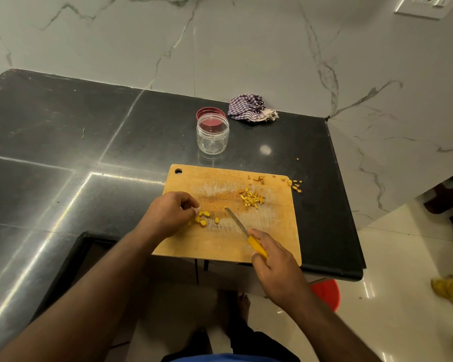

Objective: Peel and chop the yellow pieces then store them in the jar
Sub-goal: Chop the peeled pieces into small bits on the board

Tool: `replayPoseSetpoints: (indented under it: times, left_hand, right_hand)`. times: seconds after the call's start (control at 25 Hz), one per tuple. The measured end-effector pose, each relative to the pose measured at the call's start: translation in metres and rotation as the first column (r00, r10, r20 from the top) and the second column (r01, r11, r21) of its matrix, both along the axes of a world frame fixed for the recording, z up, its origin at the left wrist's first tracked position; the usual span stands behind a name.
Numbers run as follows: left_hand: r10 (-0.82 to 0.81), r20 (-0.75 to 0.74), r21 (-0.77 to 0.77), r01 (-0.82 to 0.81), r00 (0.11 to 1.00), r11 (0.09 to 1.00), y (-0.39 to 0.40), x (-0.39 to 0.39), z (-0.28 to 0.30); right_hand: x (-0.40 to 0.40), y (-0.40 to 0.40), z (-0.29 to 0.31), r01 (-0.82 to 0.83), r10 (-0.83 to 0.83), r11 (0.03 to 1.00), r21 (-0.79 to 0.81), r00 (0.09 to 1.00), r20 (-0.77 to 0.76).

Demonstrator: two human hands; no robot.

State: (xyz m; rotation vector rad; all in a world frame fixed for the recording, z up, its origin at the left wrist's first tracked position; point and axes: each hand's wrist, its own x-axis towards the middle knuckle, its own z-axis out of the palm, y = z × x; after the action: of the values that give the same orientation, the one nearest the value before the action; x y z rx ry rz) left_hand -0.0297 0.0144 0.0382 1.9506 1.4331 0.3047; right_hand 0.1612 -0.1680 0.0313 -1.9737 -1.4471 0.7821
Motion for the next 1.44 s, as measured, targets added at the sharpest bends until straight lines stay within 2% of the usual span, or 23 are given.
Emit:
replayPoseSetpoints:
  times: [0.12, 0.24, 0.64, 0.92, 1.16, 1.2, 1.24, 1.28, 1.36, 1.4, 1.44]
  left_hand:
    - [-0.048, -0.091, 0.04, 0.052, 0.995, 0.998, -0.005, 0.008, 0.002]
    - [-0.064, -0.121, 0.062, 0.072, 0.991, 0.995, -0.005, 0.01, 0.002]
    - [0.081, 0.114, -0.014, -0.08, 0.99, 0.997, 0.006, 0.005, 0.006]
    - [-0.056, 0.089, -0.038, 0.06, 0.994, 0.998, 0.001, 0.044, -0.012]
    - [-0.085, -0.067, 0.066, 0.09, 0.994, 0.994, 0.007, 0.054, -0.019]
    - [-0.084, -0.073, 0.066, 0.089, 0.994, 0.994, 0.008, 0.052, -0.02]
    - [-0.084, -0.069, 0.065, 0.088, 0.994, 0.994, 0.008, 0.051, -0.02]
    - [-0.086, -0.06, 0.065, 0.09, 0.994, 0.994, 0.008, 0.05, -0.021]
    - [-0.094, -0.041, 0.067, 0.097, 0.995, 0.993, 0.007, 0.05, -0.022]
    - [-0.099, -0.035, 0.064, 0.101, 0.994, 0.993, 0.006, 0.05, -0.023]
    - [-0.102, -0.031, 0.061, 0.103, 0.994, 0.993, 0.006, 0.05, -0.023]
  right_hand:
    - [-0.001, 0.004, 0.0, -0.013, 0.013, 1.0, -0.003, 1.0, -0.008]
    - [-0.002, 0.006, -0.001, -0.03, 0.03, 1.0, -0.007, 1.0, -0.007]
    - [-0.016, 0.011, -0.003, -0.139, 0.138, 0.99, -0.013, 0.989, -0.053]
    - [0.01, 0.008, 0.0, 0.052, -0.052, 0.999, -0.004, 0.995, -0.087]
    - [0.013, 0.005, -0.002, 0.1, -0.103, 0.994, -0.04, 0.991, -0.083]
    - [0.013, 0.006, -0.004, 0.127, -0.135, 0.99, -0.067, 0.983, -0.122]
    - [0.013, 0.007, -0.005, 0.172, -0.194, 0.979, -0.111, 0.954, -0.228]
    - [0.012, 0.008, -0.005, 0.23, -0.281, 0.958, -0.17, 0.873, -0.398]
    - [0.015, 0.011, -0.001, 0.33, -0.447, 0.893, -0.306, 0.578, -0.683]
    - [0.017, 0.011, 0.001, 0.349, -0.488, 0.867, -0.356, 0.449, -0.748]
    - [0.02, 0.01, 0.003, 0.345, -0.507, 0.853, -0.392, 0.366, -0.78]
